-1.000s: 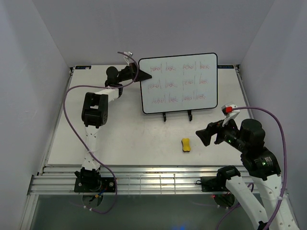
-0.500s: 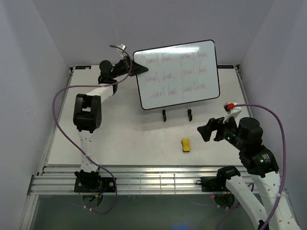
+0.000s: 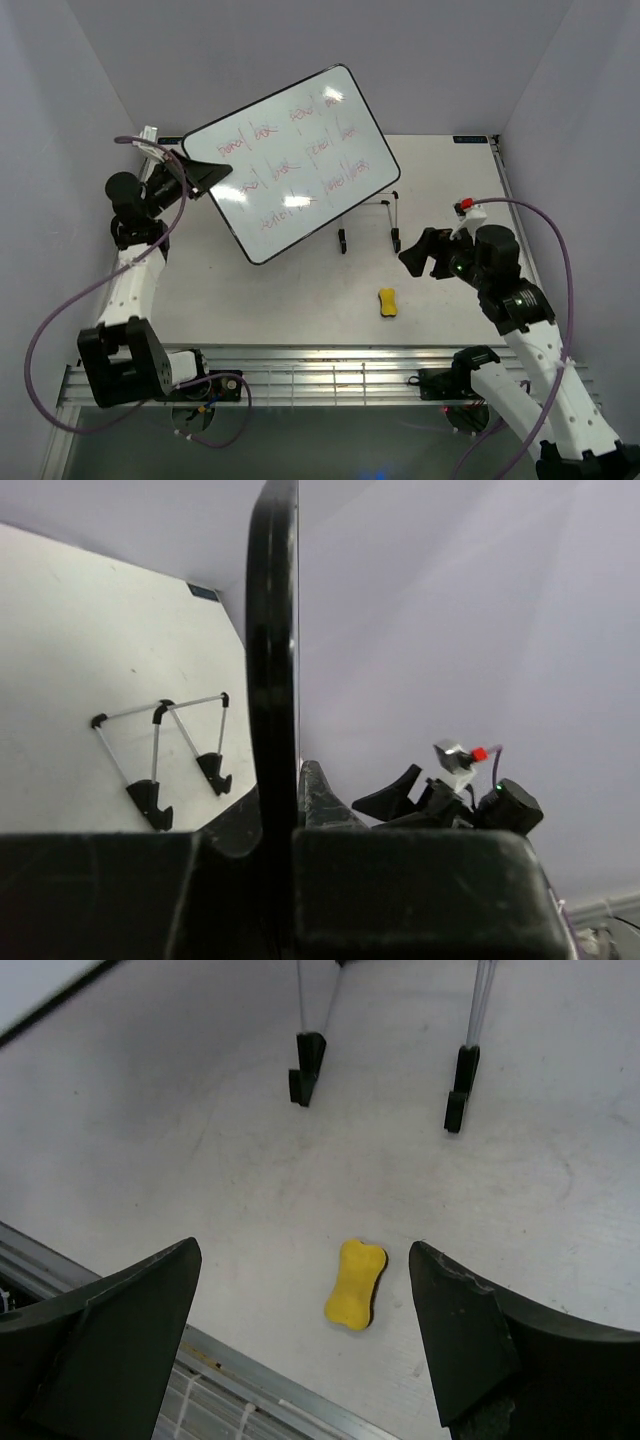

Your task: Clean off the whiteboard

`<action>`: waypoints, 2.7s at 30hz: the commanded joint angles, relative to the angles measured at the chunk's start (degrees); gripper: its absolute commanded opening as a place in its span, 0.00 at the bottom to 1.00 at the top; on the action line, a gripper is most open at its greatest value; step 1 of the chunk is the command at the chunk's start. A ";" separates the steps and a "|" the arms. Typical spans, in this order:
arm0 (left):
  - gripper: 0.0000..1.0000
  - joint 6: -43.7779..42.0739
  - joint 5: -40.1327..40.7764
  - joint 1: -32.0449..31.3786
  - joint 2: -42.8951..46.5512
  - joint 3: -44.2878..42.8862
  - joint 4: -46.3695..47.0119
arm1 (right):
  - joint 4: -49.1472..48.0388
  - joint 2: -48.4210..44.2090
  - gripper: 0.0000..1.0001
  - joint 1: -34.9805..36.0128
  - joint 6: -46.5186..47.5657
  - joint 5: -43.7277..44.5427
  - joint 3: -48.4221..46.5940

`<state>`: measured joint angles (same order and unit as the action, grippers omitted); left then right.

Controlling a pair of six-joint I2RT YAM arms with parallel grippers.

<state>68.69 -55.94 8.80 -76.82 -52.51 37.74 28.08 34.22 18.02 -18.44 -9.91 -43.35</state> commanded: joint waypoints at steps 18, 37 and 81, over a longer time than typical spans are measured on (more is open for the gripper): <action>0.00 -32.90 11.21 1.68 24.96 -17.71 -59.61 | 3.13 35.65 0.80 20.03 -2.48 21.42 -0.86; 0.00 -41.79 26.42 -12.93 35.50 -20.09 -76.67 | -6.63 40.49 0.65 21.97 -2.83 16.77 5.21; 0.00 -44.08 15.27 -17.85 33.75 -14.73 -81.51 | -2.77 34.35 0.38 23.29 -3.36 23.89 7.41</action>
<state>23.31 -32.86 -8.82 -43.66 -67.24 -51.40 23.03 72.25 41.17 -22.02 11.14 -36.07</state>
